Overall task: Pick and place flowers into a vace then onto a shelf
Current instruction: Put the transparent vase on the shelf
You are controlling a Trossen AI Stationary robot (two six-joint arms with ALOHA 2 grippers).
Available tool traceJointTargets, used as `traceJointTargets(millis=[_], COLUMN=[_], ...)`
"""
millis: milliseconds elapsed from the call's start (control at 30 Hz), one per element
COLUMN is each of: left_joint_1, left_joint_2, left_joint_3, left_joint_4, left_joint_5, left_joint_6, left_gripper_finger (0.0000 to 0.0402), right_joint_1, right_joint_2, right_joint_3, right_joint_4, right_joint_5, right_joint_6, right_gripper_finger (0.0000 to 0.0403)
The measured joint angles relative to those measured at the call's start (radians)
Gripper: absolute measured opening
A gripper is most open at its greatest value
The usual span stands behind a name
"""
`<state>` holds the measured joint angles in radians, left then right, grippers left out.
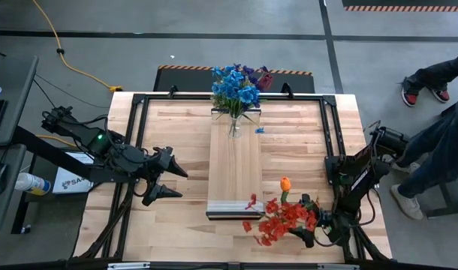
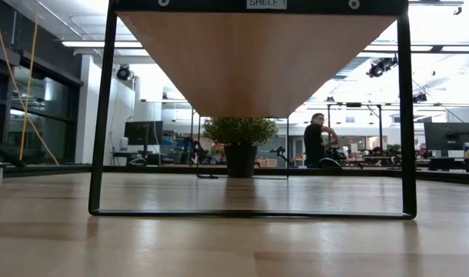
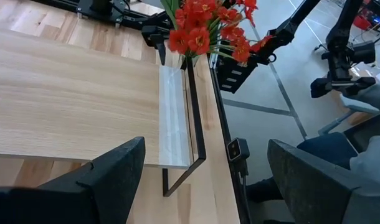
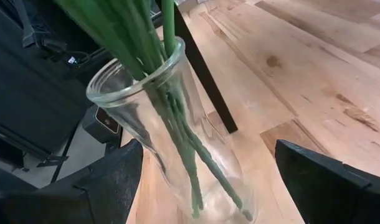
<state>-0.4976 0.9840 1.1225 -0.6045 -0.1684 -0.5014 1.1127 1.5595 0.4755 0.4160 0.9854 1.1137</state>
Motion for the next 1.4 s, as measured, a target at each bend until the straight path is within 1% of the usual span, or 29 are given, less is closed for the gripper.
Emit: traceJointTargets(millis=[100, 233, 367, 800, 1400], left_joint_1=[0.0, 0.0, 0.0, 0.0, 0.0], left_joint_2=[0.0, 0.0, 0.0, 0.0, 0.0], left_joint_3=[0.0, 0.0, 0.0, 0.0, 0.0], left_joint_4=[-0.006, -0.013, -0.016, -0.016, -0.016], left_joint_5=[0.0, 0.0, -0.001, -0.008, -0.009], left_joint_6=[0.0, 0.0, 0.0, -0.001, -0.004], left_gripper_finger=[0.0369, 0.0369, 0.0369, 0.0369, 0.0369], right_joint_1=[-0.007, -0.007, -0.007, -0.007, -0.007], right_joint_2=[0.0, 0.0, 0.0, 0.0, 0.0], right_joint_3=[0.0, 0.0, 0.0, 0.0, 0.0], right_joint_4=[0.01, 0.054, 0.083, 0.083, 0.083], right_joint_5=[-0.008, 0.017, 0.017, 0.002, -0.005], right_joint_6=[-0.007, -0.06, -0.093, -0.041, -0.04], right_gripper_finger=[0.035, 0.035, 0.035, 0.035, 0.035])
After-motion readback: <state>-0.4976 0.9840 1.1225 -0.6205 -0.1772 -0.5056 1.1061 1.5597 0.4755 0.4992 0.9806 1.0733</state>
